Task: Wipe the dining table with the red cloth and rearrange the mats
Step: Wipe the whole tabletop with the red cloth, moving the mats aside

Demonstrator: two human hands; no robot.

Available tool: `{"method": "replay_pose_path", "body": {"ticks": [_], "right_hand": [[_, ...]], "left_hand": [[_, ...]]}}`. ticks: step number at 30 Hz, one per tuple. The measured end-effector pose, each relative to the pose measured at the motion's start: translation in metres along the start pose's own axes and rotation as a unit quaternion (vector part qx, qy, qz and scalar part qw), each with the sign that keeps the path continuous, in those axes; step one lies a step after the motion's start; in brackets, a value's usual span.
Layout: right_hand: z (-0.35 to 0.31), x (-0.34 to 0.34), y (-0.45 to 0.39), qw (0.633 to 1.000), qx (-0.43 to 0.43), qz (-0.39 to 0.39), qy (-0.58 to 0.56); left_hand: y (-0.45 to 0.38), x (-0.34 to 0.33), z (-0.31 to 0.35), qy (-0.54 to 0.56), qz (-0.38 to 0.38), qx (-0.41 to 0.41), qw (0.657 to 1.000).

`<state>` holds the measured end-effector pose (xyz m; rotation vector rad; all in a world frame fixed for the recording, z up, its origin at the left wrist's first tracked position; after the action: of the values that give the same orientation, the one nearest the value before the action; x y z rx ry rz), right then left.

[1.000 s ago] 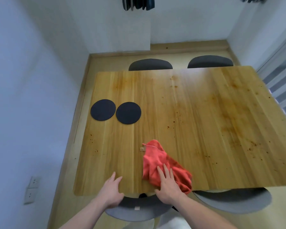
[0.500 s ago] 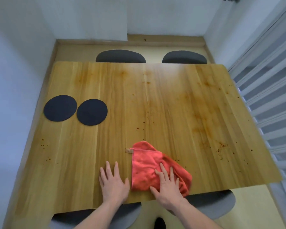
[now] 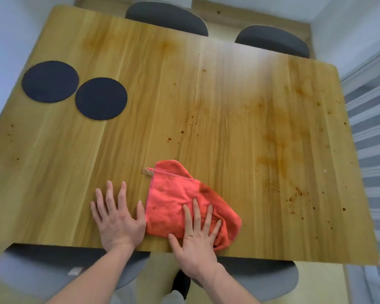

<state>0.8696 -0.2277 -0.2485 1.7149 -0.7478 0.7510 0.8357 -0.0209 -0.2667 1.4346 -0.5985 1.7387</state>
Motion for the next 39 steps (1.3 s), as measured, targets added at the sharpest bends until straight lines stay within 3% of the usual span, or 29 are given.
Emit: {"method": "replay_pose_path", "body": {"ticks": [14,24,39], "right_hand": [[0.044,0.016,0.0,0.993,0.08,0.082,-0.01],[0.182,0.048,-0.002,0.986,-0.045,0.158,-0.018],[0.197,0.044,-0.004,0.98,-0.068,0.186,-0.034]], "left_hand": [[0.001,-0.001,0.0,-0.005,0.028,0.004,1.0],[0.003,-0.002,-0.001,-0.012,0.016,0.006,1.0],[0.004,-0.001,0.003,0.026,0.041,-0.001,0.999]]}}
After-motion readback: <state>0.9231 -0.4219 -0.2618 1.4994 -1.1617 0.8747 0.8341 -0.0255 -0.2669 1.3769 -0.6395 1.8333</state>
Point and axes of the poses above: each hand's wrist, its own y-axis away from the middle knuckle, its own x-axis out of the back of the hand, z = x × y, the point moved 4 cm from there along -y, towards the middle knuckle, and after that the axes turned 7 degrees about -x, right-handed, at the moved point
